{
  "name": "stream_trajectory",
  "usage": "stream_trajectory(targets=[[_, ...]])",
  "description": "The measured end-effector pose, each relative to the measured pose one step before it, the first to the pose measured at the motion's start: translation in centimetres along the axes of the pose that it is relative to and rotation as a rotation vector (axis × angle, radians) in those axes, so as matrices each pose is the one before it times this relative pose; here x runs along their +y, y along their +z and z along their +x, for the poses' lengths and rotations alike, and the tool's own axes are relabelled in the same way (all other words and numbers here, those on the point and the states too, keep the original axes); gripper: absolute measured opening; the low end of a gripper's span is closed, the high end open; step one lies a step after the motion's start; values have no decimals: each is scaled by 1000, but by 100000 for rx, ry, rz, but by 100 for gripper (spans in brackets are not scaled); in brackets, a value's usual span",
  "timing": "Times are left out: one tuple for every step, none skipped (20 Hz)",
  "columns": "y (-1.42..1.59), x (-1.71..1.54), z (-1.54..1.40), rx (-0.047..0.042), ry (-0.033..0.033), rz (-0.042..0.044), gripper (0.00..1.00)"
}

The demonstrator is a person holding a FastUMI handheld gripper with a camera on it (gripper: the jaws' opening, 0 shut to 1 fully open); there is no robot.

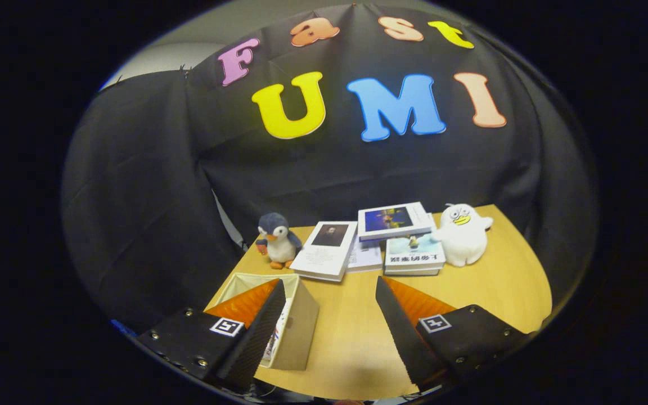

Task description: Open the storage box then place both shoes into the box .Put the left shoe in first, then the right shoe, with the right side of both shoes facing outward in a uniform manner.

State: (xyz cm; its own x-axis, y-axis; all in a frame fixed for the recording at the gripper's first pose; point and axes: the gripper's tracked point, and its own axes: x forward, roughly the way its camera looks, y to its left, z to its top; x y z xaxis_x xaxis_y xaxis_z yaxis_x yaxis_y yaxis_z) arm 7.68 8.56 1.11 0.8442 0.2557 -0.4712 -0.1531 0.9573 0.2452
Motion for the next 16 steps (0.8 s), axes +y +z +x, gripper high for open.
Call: stream_trajectory(targets=[[959,-1247,-955,-4380,-2884,-2799,98],[910,-1328,-932,-4513,-3399,-2950,98],[895,-1197,-825,-4251,-3223,-2849,98],[618,-1164,-650,-3991,-3101,-2630,98],[219,-1174,-458,-3629,-2680,-2275,97],[319,-1178,-526,-3476,-2769,-2039,98],[309,-944,-394,-3273,-2740,-1741,98],[264,-919,-205,-2760,-2279,-995,98],[132,-624,-74,-1909,-1867,-464,97],[29,-511,119,-2117,-1333,112,98],[328,-477,30,-1997,-1419,513,98],[532,-534,117,-2210,-1264,1268,98],[430,-349,99,-2205,-945,1650,97],[527,-315,127,-1805,-602,1792,97],[442,-79,171,-1492,-122,1523,98],[430,-129,184,-1359,-292,920,97]])
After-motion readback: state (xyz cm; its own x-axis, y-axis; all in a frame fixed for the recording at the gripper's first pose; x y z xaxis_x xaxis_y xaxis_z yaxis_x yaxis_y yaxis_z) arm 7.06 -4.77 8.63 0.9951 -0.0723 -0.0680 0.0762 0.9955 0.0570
